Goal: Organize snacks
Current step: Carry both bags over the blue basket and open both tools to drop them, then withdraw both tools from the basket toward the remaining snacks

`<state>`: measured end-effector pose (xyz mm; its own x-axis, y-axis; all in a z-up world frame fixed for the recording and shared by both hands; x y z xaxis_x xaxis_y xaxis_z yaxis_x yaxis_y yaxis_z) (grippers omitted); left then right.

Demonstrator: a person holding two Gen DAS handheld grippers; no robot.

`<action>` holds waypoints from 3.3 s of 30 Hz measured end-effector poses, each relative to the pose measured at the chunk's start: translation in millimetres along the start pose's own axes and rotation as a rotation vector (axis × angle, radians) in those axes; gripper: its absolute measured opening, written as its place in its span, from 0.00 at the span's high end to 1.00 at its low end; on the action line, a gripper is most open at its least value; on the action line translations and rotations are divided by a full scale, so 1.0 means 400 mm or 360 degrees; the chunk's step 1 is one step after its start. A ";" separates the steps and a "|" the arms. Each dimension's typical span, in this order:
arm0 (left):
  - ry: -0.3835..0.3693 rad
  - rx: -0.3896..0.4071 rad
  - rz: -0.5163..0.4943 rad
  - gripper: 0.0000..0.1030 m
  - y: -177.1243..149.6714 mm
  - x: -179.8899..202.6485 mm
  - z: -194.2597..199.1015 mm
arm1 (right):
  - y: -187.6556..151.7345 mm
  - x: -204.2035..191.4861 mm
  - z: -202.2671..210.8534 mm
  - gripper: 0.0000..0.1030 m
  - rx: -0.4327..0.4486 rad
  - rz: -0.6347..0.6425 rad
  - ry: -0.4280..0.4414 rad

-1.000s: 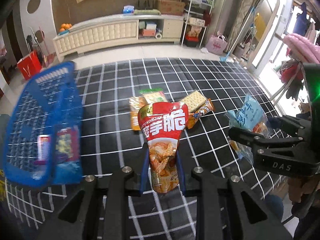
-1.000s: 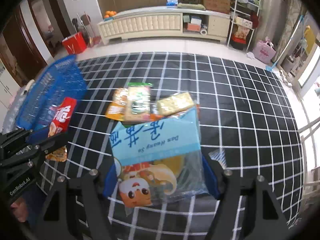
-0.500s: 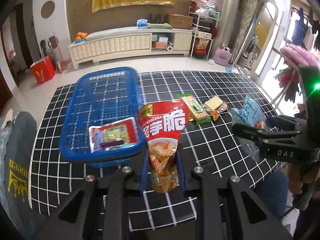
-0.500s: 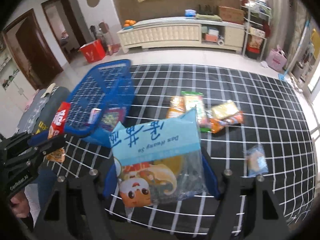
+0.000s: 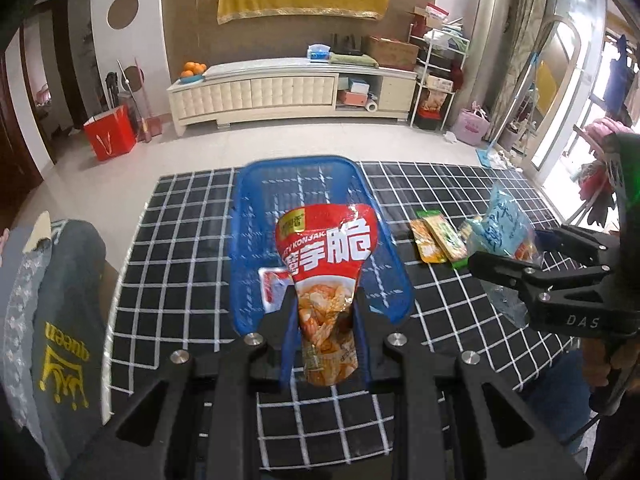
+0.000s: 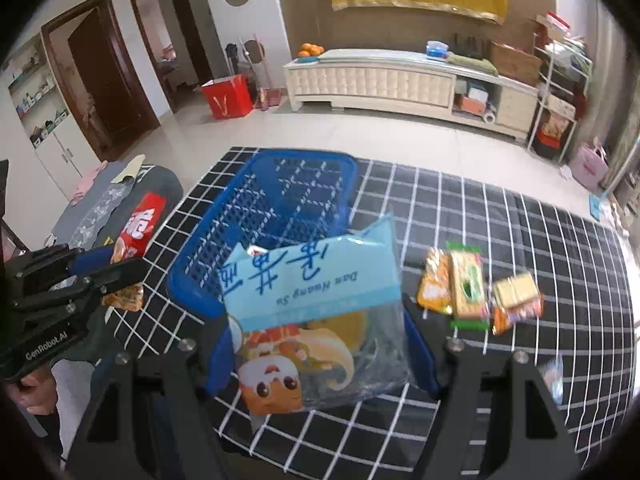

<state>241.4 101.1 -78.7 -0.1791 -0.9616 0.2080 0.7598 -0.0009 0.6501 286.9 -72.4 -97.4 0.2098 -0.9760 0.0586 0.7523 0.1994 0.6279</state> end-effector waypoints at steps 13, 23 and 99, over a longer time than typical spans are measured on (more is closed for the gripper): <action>-0.0010 -0.0031 0.0026 0.78 0.175 -0.141 -0.062 | 0.169 -0.076 -0.121 0.26 0.0027 0.0109 -0.0029; -0.0097 -0.0217 0.0007 0.78 0.202 -0.178 -0.288 | 0.182 -0.051 -0.279 0.26 -0.0089 0.0109 -0.0095; -0.0058 -0.0100 0.0092 0.61 0.131 -0.161 -0.053 | 0.159 -0.079 -0.058 0.13 -0.0029 0.0251 -0.0235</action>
<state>305.9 157.2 -73.6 -0.1555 -0.9498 0.2714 0.8072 0.0362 0.5891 342.5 -26.8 -77.2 0.2330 -0.9346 0.2686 0.7290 0.3507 0.5878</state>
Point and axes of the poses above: each gripper's, at about its wrist camera, not at the fingertips, and z roughly against the way its jaws point, x to its right, y to its top, the point moved 8 cm from there along -z, roughly the way its jaws point, and after that the axes turned 12 degrees about -y, right-handed, at the moved point
